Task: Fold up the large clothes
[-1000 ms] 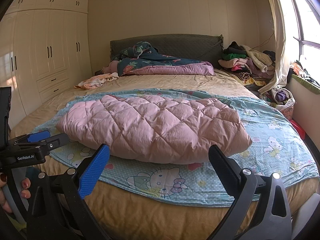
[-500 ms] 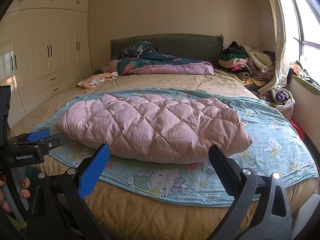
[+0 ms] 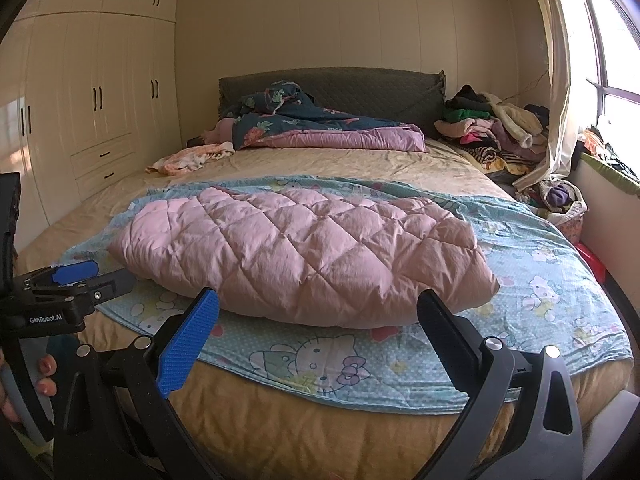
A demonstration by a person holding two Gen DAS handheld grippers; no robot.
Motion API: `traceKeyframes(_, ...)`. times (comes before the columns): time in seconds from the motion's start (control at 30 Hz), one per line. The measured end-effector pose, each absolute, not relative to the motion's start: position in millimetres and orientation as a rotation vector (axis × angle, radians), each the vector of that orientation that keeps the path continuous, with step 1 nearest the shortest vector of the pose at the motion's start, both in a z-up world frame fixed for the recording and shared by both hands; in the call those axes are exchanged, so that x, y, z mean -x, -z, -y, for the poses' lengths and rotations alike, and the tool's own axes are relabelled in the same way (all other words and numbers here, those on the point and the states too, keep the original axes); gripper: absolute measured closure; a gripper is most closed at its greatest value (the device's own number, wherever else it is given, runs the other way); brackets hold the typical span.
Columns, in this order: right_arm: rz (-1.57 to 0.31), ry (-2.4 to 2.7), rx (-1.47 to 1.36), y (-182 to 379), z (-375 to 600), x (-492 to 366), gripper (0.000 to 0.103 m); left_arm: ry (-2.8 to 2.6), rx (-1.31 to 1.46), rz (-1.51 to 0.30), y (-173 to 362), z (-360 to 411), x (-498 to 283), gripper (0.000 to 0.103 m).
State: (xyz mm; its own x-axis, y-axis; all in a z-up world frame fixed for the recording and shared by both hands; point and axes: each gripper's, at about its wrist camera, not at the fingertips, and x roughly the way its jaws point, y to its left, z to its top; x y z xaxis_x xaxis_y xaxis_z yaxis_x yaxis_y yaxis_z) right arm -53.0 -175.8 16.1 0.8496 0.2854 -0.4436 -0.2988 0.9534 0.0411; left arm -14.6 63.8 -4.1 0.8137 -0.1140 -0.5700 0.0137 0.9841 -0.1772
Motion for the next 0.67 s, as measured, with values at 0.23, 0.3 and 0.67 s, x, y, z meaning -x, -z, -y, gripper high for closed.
traceKeyframes(0.23,-0.442,-0.253,0.011,-22,197,53,0.004,0.068,0.176,-0.685,12,-68,9,0.009)
traceKeyframes(0.3,-0.445,-0.213,-0.009,-21,215,52,0.004,0.04,0.18,-0.679,12,-73,8,0.009)
traceKeyframes(0.67,-0.536,0.588,-0.264,49,514,46,0.004,-0.484,0.37,-0.695,33,-267,-55,0.009)
